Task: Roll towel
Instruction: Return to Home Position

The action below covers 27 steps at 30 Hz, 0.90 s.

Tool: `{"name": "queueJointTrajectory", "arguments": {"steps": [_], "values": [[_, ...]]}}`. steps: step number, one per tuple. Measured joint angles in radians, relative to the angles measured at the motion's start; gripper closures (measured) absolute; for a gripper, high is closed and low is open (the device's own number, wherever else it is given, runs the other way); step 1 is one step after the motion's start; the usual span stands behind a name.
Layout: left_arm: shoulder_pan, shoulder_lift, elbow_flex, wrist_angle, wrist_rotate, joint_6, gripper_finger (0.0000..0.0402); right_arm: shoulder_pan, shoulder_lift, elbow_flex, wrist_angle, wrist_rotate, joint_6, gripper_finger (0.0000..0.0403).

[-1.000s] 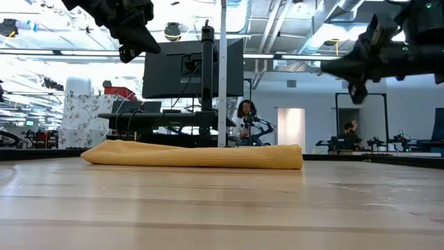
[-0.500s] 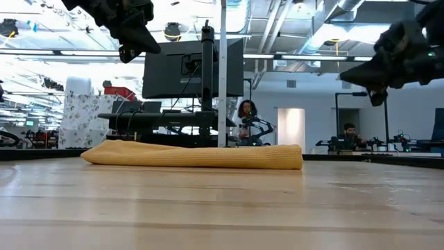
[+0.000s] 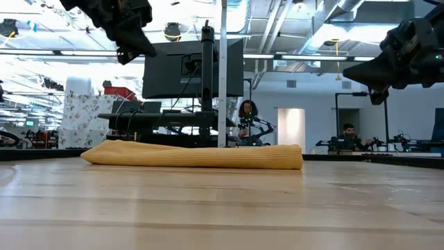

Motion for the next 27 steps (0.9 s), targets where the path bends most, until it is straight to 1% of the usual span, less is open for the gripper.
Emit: {"name": "queueJointTrajectory", "arguments": {"steps": [2, 4, 5, 9, 12, 13, 16, 19, 22, 27], "values": [[-0.002, -0.002, -0.038, 0.087, 0.026, 0.015, 0.0398, -0.001, 0.000, 0.000, 0.000, 0.000, 0.000, 0.0403], [-0.002, -0.017, -0.119, 0.209, 0.031, 0.007, 0.0398, -0.001, 0.000, 0.000, 0.000, 0.000, 0.000, 0.0403], [-0.004, -0.026, -0.168, 0.288, 0.031, -0.002, 0.0398, -0.001, 0.000, 0.000, 0.000, 0.000, 0.000, 0.0403], [-0.025, -0.028, -0.410, 0.701, 0.021, -0.104, 0.0398, -0.001, 0.000, -0.001, 0.000, 0.000, 0.001, 0.0403], [-0.040, -0.027, -0.553, 0.875, -0.002, -0.169, 0.0398, -0.001, 0.000, -0.001, -0.001, -0.001, 0.001, 0.0403], [-0.045, -0.033, -0.591, 0.900, -0.009, -0.179, 0.0398, -0.001, 0.000, -0.001, -0.001, -0.001, 0.002, 0.0403], [-0.056, -0.080, -0.681, 0.894, -0.013, -0.184, 0.0398, -0.001, 0.000, -0.001, -0.001, -0.001, 0.003, 0.0403], [-0.065, -0.160, -0.747, 0.899, -0.012, -0.180, 0.0398, -0.001, 0.000, -0.001, -0.002, -0.001, 0.004, 0.0403], [-0.071, -0.272, -0.791, 0.879, -0.011, -0.167, 0.0398, -0.001, 0.000, -0.002, -0.001, -0.002, 0.003, 0.0403], [-0.071, -0.514, -0.873, 0.822, -0.005, -0.154, 0.0398, -0.001, 0.000, -0.002, -0.001, -0.002, 0.003, 0.0403]]}}
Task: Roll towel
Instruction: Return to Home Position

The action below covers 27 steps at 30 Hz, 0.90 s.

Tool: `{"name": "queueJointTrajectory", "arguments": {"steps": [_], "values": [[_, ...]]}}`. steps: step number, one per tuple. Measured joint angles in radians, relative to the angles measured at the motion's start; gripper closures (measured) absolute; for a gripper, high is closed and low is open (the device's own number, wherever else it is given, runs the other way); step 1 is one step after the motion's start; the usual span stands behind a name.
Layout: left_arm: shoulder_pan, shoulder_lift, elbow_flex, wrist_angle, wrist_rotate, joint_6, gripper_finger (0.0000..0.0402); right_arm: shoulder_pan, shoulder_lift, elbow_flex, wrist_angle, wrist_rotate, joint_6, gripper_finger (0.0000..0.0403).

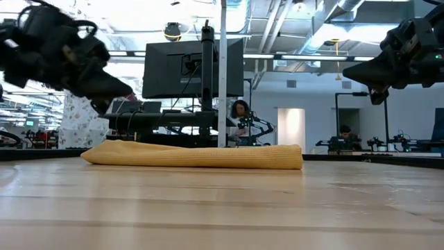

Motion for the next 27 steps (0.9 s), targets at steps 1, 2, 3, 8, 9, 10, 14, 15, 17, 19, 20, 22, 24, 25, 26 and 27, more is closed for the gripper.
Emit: {"name": "queueJointTrajectory", "arguments": {"steps": [1, 2, 3, 8, 9, 10, 14, 15, 17, 19, 20, 22, 24, 25, 26, 27], "values": [[0.000, -0.051, 0.002, -0.012, 0.003, 0.001, 0.0398, 0.000, 0.000, 0.000, 0.000, 0.000, 0.000, 0.0403], [0.000, -0.109, 0.002, -0.060, 0.005, 0.006, 0.0398, 0.000, 0.000, 0.000, 0.000, -0.001, 0.000, 0.0403], [0.000, -0.160, 0.001, -0.096, 0.009, 0.009, 0.0398, 0.000, 0.000, 0.000, -0.001, -0.001, 0.000, 0.0403], [0.001, -0.388, 0.000, -0.227, -0.010, 0.012, 0.0398, 0.000, 0.000, 0.000, 0.002, -0.001, 0.000, 0.0403], [0.001, -0.420, -0.001, -0.227, -0.018, 0.012, 0.0398, 0.000, -0.001, 0.000, 0.002, -0.001, -0.001, 0.0403], [0.001, -0.446, -0.001, -0.229, -0.032, 0.013, 0.0398, 0.000, -0.001, 0.000, 0.002, -0.001, 0.000, 0.0403], [0.002, -0.452, -0.002, -0.247, -0.139, 0.055, 0.0398, 0.000, 0.000, 0.000, 0.003, -0.001, -0.001, 0.0403], [0.002, -0.452, -0.002, -0.257, -0.196, 0.057, 0.0398, 0.000, 0.000, 0.000, 0.002, -0.001, -0.001, 0.0403], [0.004, -0.449, -0.003, -0.274, -0.319, 0.056, 0.0398, 0.000, 0.000, 0.000, 0.003, -0.001, -0.001, 0.0403], [0.016, -0.451, -0.004, -0.268, -0.361, 0.082, 0.0398, 0.000, 0.000, 0.000, 0.003, -0.001, -0.001, 0.0403], [0.020, -0.453, -0.004, -0.266, -0.365, 0.109, 0.0398, 0.000, 0.000, 0.000, 0.003, -0.001, -0.001, 0.0403], [0.021, -0.452, -0.004, -0.267, -0.366, 0.154, 0.0398, 0.000, 0.000, 0.000, 0.003, -0.001, -0.002, 0.0403], [0.020, -0.452, -0.004, -0.267, -0.362, 0.170, 0.0398, 0.000, 0.000, 0.000, 0.003, -0.001, -0.001, 0.0403], [0.014, -0.452, -0.005, -0.268, -0.359, 0.170, 0.0398, 0.000, 0.000, 0.000, 0.003, -0.001, -0.001, 0.0403], [0.002, -0.452, -0.005, -0.268, -0.359, 0.170, 0.0398, 0.000, 0.000, 0.000, 0.003, -0.001, -0.001, 0.0403], [-0.013, -0.452, -0.005, -0.268, -0.357, 0.169, 0.0398, 0.000, 0.000, 0.000, 0.003, -0.001, -0.001, 0.0403]]}}
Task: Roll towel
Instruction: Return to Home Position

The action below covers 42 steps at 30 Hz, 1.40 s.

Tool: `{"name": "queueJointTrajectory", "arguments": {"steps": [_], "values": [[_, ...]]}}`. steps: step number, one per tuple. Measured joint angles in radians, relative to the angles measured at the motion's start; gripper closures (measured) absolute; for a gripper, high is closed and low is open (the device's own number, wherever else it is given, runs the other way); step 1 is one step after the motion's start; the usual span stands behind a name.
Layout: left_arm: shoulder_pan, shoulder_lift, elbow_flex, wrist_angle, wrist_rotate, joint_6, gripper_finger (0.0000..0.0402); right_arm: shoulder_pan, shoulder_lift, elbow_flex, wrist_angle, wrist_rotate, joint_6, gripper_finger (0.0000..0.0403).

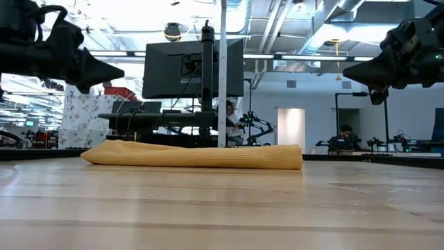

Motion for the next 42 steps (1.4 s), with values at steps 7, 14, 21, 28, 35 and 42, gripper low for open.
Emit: {"name": "queueJointTrajectory", "arguments": {"steps": [7, 14, 21, 28, 35, 42], "values": [[-0.119, 0.000, -0.001, 0.000, 0.001, -0.004, 0.0398, 0.000, 0.000, 0.000, 0.000, 0.000, 0.000, 0.0403], [-0.149, 0.005, -0.001, -0.001, 0.001, -0.007, 0.0398, 0.000, 0.000, 0.000, 0.000, 0.000, 0.000, 0.0403], [-0.149, 0.004, -0.001, -0.001, 0.001, -0.007, 0.0398, 0.000, 0.000, 0.000, 0.001, 0.000, 0.000, 0.0403], [-0.149, 0.004, -0.001, -0.001, 0.001, -0.007, 0.0398, 0.000, 0.000, 0.000, 0.001, 0.000, 0.000, 0.0403], [-0.149, 0.004, -0.001, -0.001, 0.001, -0.007, 0.0398, 0.000, 0.000, 0.000, 0.001, 0.000, 0.000, 0.0403], [-0.149, 0.004, -0.001, -0.001, 0.001, -0.007, 0.0398, 0.000, 0.000, 0.000, 0.001, 0.000, 0.000, 0.0403]]}}
